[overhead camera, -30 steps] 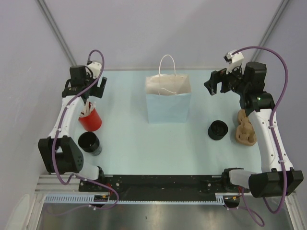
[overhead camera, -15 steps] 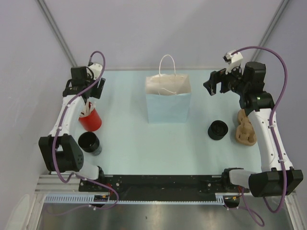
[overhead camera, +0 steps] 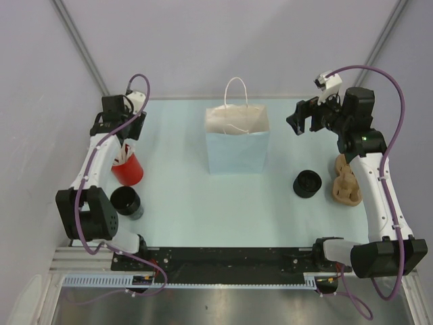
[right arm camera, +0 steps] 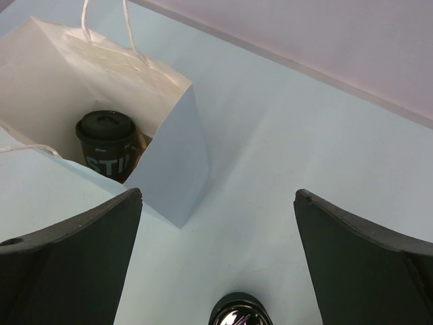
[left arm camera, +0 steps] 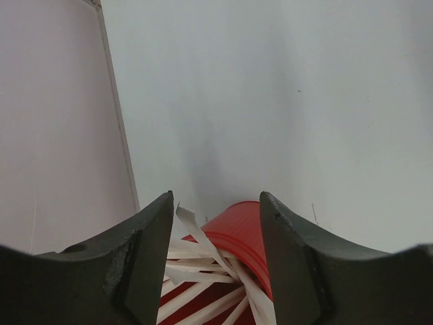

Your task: Pack the takeout coffee

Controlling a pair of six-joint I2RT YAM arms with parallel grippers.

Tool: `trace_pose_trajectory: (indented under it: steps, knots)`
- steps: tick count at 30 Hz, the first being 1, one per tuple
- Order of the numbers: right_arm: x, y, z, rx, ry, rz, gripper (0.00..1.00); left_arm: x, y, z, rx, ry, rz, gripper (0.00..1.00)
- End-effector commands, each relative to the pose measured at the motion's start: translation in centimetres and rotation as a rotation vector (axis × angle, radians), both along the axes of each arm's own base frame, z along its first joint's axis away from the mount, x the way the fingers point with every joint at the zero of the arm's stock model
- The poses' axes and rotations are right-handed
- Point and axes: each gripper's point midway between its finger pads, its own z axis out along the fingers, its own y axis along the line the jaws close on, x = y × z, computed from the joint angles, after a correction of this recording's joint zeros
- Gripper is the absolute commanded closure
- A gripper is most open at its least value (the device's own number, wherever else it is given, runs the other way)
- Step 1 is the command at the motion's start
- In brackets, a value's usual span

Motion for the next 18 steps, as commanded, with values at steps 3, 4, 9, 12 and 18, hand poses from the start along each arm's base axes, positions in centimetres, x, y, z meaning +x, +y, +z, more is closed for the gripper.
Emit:
trace_pose_trajectory:
  steps: [3, 4, 9, 12, 18]
  knots:
    - [0.2, 0.3, 0.4, 0.003, -0.027, 0.017, 0.0, -0.8, 1.3, -0.4, 0.056, 0.027, 0.034, 0.41]
    - [0.2, 0.4, 0.5, 0.005, -0.031, 0.019, 0.0, -0.9, 1.4, -0.4, 0.061, 0.026, 0.037, 0.41]
    - [0.2, 0.3, 0.4, 0.006, -0.028, 0.019, 0.0, -1.3, 1.8, -0.2, 0.082, 0.023, 0.048, 0.41]
    - [0.1, 0.4, 0.4, 0.008, -0.024, 0.023, 0.0, -1.5, 1.9, -0.1, 0.092, 0.022, 0.051, 0.43]
    - [0.2, 0.4, 0.3, 0.008, -0.022, 0.025, 0.0, -1.8, 1.9, -0.2, 0.093, 0.027, 0.047, 0.54]
